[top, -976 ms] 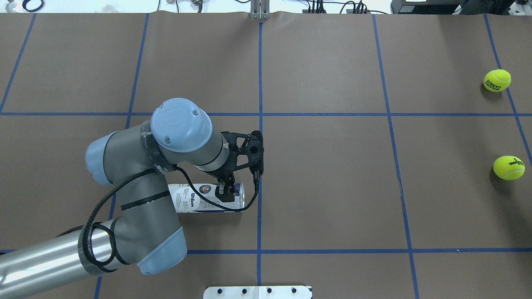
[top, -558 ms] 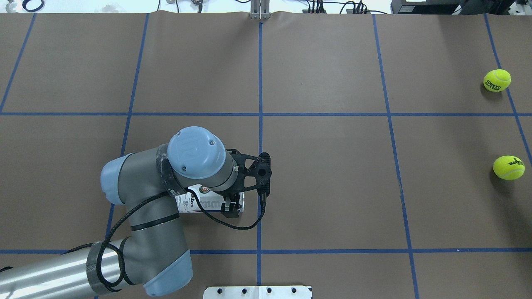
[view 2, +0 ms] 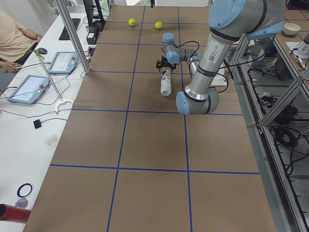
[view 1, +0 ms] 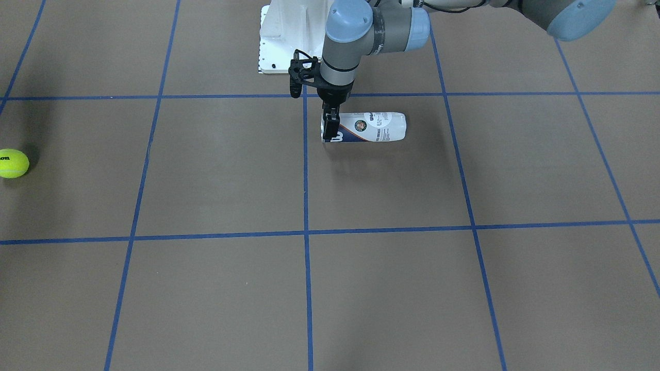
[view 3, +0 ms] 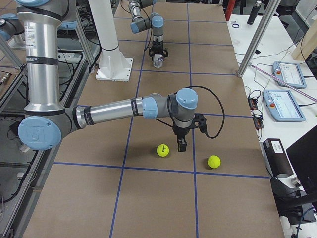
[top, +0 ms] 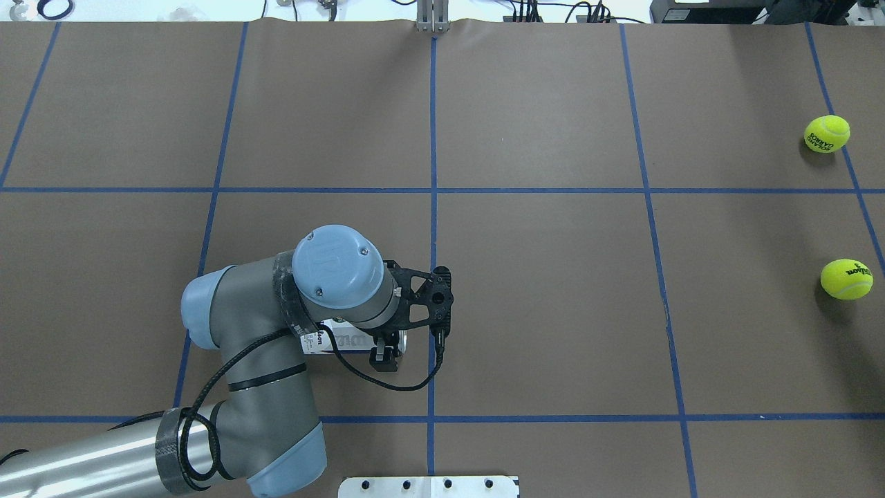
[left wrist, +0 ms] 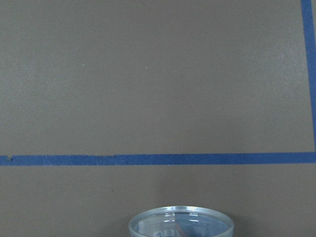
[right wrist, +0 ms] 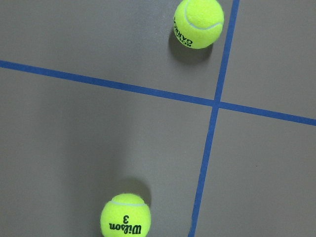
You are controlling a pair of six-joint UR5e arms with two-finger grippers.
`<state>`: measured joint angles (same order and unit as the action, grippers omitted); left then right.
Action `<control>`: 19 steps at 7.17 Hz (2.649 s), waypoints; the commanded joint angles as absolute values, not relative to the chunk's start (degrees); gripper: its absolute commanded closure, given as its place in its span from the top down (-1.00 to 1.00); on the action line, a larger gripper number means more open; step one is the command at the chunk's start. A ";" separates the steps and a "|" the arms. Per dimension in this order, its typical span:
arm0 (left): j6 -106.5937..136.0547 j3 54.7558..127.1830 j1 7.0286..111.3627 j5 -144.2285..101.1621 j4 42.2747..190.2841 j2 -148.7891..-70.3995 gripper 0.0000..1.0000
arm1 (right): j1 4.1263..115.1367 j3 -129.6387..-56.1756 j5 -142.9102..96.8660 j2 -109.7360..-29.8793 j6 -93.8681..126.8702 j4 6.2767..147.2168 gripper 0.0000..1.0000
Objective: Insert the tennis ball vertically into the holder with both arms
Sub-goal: 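Lift the can with the left gripper and rotate it upright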
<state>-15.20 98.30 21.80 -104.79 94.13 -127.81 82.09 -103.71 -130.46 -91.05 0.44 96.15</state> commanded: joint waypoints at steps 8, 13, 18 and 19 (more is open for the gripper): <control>-14.59 93.87 21.01 -103.81 96.86 -128.32 0.75 | 82.09 -103.62 -130.52 -91.14 0.44 96.15 1.00; -14.86 99.98 21.62 -102.48 96.68 -128.58 0.44 | 82.09 -103.62 -130.52 -91.14 0.44 96.15 1.00; 2.33 104.59 25.49 -102.57 126.22 -129.29 0.45 | 82.09 -103.45 -130.43 -91.06 0.35 96.15 1.00; 6.03 103.55 26.10 -102.39 133.43 -129.29 0.45 | 82.09 -103.45 -130.43 -91.05 0.35 96.15 1.00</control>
<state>1.33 104.41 25.49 -102.58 124.43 -129.33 82.09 -103.48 -130.43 -91.09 0.36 96.15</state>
